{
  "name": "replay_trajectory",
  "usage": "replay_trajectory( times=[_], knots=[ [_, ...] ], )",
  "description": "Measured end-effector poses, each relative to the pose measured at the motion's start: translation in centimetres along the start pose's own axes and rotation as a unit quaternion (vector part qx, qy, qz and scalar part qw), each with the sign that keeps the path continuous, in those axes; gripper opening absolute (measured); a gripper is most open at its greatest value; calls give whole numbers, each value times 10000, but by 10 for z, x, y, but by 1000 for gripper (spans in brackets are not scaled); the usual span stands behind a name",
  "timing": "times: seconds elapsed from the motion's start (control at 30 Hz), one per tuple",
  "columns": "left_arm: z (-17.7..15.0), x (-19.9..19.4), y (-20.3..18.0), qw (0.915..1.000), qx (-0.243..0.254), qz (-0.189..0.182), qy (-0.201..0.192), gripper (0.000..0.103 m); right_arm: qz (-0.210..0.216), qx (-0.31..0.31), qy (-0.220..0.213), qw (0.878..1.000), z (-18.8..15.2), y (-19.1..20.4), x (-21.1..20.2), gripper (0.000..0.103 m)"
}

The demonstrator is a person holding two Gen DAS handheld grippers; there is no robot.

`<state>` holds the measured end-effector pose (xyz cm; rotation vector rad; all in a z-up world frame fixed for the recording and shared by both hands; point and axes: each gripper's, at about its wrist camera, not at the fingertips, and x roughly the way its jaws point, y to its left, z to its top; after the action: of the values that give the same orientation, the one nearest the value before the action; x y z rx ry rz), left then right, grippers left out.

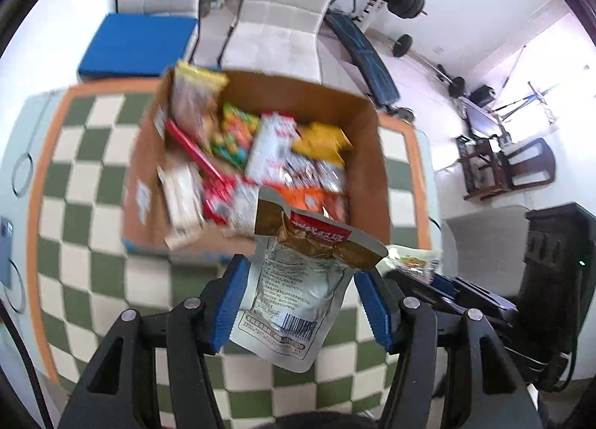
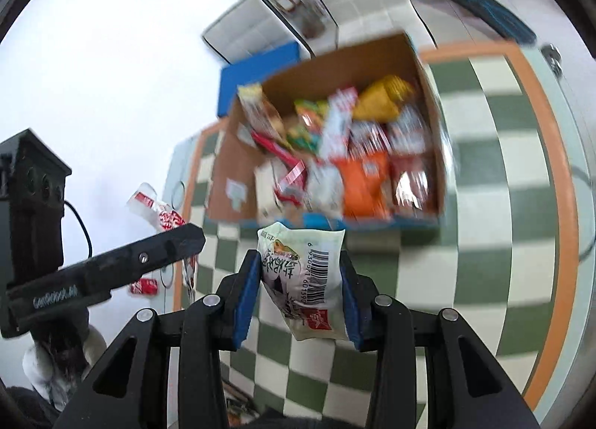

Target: Organize snacks

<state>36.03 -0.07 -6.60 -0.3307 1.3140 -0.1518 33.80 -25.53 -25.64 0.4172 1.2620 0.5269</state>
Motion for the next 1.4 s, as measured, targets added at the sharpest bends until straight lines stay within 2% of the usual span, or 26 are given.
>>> replay_trajectory(
  times=[0.2, 0.37, 0.5, 0.7, 0.73, 0.77, 0.83, 0.97, 1.17, 1.33, 1.4],
  knots=[
    [62, 44, 22, 9992, -178, 71, 343, 56, -193, -95, -54, 9998, 53, 6, 20, 43],
    [84, 74, 26, 9979, -223, 71, 604, 56, -359, 169, 84, 9992, 82, -11, 46, 43],
    [98, 96, 24, 9971, -98, 238, 711, 57, -470, 357, 115, 9982, 95, -24, 61, 43],
    [117, 124, 28, 9943, -116, 334, 1004, 58, -790, 380, 282, 9957, 117, -33, 85, 43],
    [119, 127, 29, 9939, -95, 366, 1035, 58, -895, 361, 322, 9948, 121, -34, 89, 47],
    [121, 129, 29, 9935, -56, 426, 1050, 58, -964, 348, 319, 9942, 124, -34, 90, 67],
    [123, 131, 29, 9933, -13, 540, 1023, 63, -1094, 357, 282, 9930, 129, -34, 91, 89],
    [121, 133, 33, 9936, -76, 517, 1000, 79, -1308, 299, 223, 9907, 135, -31, 88, 89],
    [108, 131, 34, 9939, -66, 527, 963, 79, -1823, 164, 276, 9827, 126, -29, 85, 91],
    [93, 120, 32, 9952, 7, 522, 833, 79, -1999, 188, 295, 9792, 110, -33, 85, 92],
    [86, 112, 29, 9955, 117, 628, 693, 79, -2057, 210, 322, 9779, 103, -34, 84, 92]
  ],
)
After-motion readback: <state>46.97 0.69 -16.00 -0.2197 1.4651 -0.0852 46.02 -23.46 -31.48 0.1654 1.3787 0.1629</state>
